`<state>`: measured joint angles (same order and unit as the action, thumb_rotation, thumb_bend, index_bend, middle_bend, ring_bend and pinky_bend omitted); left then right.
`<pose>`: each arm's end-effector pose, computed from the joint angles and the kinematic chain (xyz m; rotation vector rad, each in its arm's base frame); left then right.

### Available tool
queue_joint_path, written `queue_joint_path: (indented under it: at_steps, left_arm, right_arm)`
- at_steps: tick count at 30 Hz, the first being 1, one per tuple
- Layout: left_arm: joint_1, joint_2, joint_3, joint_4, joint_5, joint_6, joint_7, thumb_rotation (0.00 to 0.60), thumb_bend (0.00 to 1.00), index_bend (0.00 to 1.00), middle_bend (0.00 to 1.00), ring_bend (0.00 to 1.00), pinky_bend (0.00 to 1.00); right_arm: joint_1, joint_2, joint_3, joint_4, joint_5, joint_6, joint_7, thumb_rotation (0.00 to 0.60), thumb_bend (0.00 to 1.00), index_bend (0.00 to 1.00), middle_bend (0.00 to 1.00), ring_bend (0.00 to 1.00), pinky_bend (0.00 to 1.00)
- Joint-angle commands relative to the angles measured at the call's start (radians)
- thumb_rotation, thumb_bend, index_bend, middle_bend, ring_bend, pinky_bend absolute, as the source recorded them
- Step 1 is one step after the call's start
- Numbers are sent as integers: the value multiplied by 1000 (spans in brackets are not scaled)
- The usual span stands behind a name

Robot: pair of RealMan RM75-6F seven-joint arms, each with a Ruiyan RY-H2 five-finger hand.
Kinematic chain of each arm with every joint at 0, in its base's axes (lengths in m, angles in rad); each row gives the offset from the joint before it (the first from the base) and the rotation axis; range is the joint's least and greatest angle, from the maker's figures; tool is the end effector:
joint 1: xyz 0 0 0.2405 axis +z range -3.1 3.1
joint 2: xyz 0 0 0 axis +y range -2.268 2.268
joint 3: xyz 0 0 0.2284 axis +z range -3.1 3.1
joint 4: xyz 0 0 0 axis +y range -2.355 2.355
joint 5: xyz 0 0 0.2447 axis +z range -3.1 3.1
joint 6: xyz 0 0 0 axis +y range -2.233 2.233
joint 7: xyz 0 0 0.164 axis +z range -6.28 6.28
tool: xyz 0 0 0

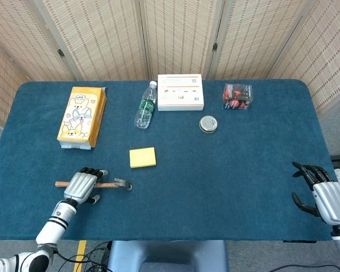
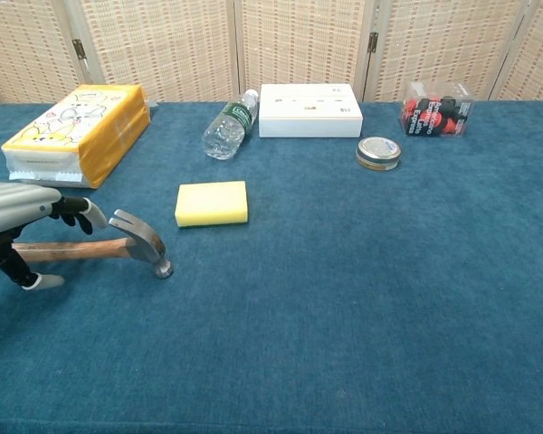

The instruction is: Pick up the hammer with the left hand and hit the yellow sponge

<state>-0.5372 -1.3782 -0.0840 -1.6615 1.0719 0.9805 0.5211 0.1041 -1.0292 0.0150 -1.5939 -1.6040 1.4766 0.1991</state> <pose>-0.2002 0.2913 -0.0324 -1.8559 -0.9801 -0.6274 -0.2996 -0.1993 0.1317 1.4736 -0.9605 1.0047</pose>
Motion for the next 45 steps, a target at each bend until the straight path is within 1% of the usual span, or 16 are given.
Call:
queue_joint_path:
  at_steps: [1,9,15,24,45]
  left_arm:
    - [-4,-3,4,4,-2,0,-4,600,342,249,296,251,217]
    - [-17,-18,12,26,-13,-2,-18,600,448,278,325,273,217]
    - [-22,-20,20,31,-15,0,-25,600,457,291,336,281,217]
    - [-30,-26,33,37,-20,-4,-33,600,524,306,355,295,217]
    - [-32,-32,52,38,-32,14,-37,600,529,354,440,357,217]
  right_arm:
    - [0,-1,0,0,0,-1,0,600,304,133,345,183,185]
    - [-1,-4,-2,1,2,-3,-3,600,305,133,345,183,185]
    - [-2,-3,-3,1,3,-4,-5,600,304,133,345,183,185]
    - [-4,-3,-3,-2,4,-3,-9,600,305,133,345,183,185]
    - [-7,-4,-6,-9,6,-5,-20,600,305,133,345,184,185]
